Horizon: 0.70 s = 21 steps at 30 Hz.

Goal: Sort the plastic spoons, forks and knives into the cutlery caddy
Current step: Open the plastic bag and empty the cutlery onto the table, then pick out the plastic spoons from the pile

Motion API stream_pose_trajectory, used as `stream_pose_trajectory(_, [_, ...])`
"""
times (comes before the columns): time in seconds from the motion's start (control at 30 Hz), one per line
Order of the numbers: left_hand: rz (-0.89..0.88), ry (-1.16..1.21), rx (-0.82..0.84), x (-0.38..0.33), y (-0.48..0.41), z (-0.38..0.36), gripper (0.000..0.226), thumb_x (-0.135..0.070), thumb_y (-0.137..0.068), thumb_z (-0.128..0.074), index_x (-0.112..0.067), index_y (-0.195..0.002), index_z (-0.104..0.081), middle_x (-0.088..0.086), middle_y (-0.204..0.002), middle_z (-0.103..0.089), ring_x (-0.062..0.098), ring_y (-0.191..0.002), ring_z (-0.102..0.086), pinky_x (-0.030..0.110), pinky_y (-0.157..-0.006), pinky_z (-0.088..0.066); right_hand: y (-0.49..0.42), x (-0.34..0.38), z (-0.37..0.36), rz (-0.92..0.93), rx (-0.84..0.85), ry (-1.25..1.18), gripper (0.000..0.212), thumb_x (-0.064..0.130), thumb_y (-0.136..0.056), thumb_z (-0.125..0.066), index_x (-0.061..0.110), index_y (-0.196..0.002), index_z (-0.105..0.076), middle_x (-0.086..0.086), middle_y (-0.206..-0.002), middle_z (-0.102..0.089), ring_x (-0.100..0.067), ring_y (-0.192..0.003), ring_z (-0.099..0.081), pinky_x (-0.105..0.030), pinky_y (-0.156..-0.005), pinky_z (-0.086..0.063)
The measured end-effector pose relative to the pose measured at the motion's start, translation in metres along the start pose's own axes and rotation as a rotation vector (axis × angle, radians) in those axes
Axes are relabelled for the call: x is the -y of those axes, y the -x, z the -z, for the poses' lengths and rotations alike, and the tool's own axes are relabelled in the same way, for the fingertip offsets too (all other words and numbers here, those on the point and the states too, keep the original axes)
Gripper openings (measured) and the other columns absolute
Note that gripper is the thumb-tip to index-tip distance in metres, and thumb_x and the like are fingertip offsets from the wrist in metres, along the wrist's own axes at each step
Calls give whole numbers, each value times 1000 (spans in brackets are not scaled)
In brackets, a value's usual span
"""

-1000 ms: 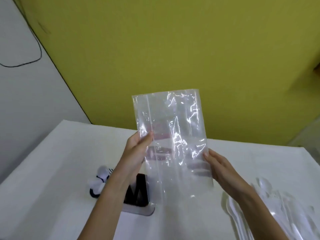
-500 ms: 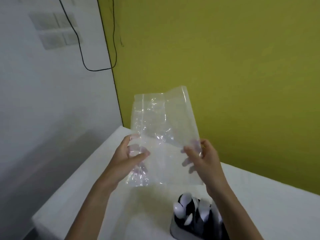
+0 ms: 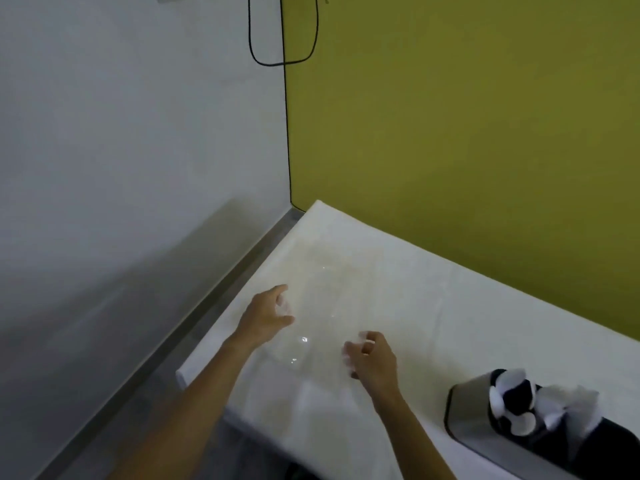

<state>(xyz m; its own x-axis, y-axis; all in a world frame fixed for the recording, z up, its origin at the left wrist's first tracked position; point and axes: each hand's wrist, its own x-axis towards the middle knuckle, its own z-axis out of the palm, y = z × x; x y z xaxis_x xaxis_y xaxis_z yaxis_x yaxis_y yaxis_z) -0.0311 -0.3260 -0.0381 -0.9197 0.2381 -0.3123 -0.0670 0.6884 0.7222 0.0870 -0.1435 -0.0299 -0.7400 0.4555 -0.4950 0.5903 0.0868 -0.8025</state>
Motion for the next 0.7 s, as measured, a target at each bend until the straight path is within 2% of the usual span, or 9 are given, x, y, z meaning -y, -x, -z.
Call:
stream_pose_trajectory(0.07, [12,-23,33,13,0,-11,76,-17,-75,-78,-11,-142,-42,6,-118,-54,21,-110,-53,25,-89,-41,-1,-16,-3,-11,-48,121,41,18,-84,-69,6,-119,-52,-4,-87,-63,-22,-83,-63,-37,-80,-54])
stream_pose_trajectory(0.13, [-1,-82,10,23,0,-19,74,-21,-74,-79,-10,-138,-44,3,-114,-48,18,-105,-50,22,-81,-39,-2,-23,-3,6,-104,184,50,19,-82,-72,7,-125,-48,-5,-96,-59,-23,-89,-60,-31,-81,-49])
stream_pose_trajectory(0.2, [-20,-173,-35,27,2,-23,69,-25,-71,-80,-8,-130,-49,5,-115,-46,21,-106,-50,24,-78,-40,-1,-27,-1,38,-132,210,58,19,-81,-73,7,-130,-45,-8,-105,-55,-22,-88,-58,-28,-80,-46])
stream_pose_trajectory(0.3, [-33,-322,-68,25,5,-26,71,-30,-71,-77,-11,-132,-48,8,-131,-43,28,-119,-43,36,-94,-40,3,-28,0,83,-110,305,59,22,-85,-69,8,-135,-39,-9,-123,-49,-17,-88,-56,-25,-80,-44])
stream_pose_trajectory(0.37, [-40,-336,-82,14,8,-27,74,-31,-75,-74,-13,-139,-42,7,-141,-37,28,-127,-38,40,-103,-34,7,-22,2,122,-119,395,66,30,-89,-64,9,-142,-31,-8,-138,-42,-21,-112,-53,-32,-95,-44])
stream_pose_trajectory(0.47, [-113,-189,-140,-21,9,-22,72,-31,-85,-67,-13,-145,-34,4,-150,-31,25,-136,-33,42,-111,-27,16,6,12,212,-148,442,73,39,-93,-55,10,-149,-18,-6,-153,-28,-23,-138,-34,-36,-110,-31])
stream_pose_trajectory(0.53, [-192,-37,-183,-55,8,-16,67,-31,-89,-62,-13,-146,-32,3,-151,-30,20,-139,-32,36,-114,-27,22,31,27,296,-177,431,74,41,-95,-51,10,-151,-14,-5,-157,-21,-21,-143,-24,-33,-114,-25])
stream_pose_trajectory(0.6, [-285,52,-226,-94,8,-10,61,-30,-93,-58,-13,-146,-34,1,-150,-33,15,-138,-32,24,-110,-26,27,56,48,381,-235,416,73,41,-96,-48,10,-151,-13,-4,-159,-17,-18,-146,-17,-32,-117,-21])
stream_pose_trajectory(0.7, [-418,131,-235,-155,16,-14,53,-29,-96,-54,-14,-145,-38,-1,-149,-37,10,-136,-34,13,-102,-23,35,76,94,484,-375,392,68,38,-96,-49,9,-150,-19,-4,-157,-22,-17,-145,-19,-29,-114,-22])
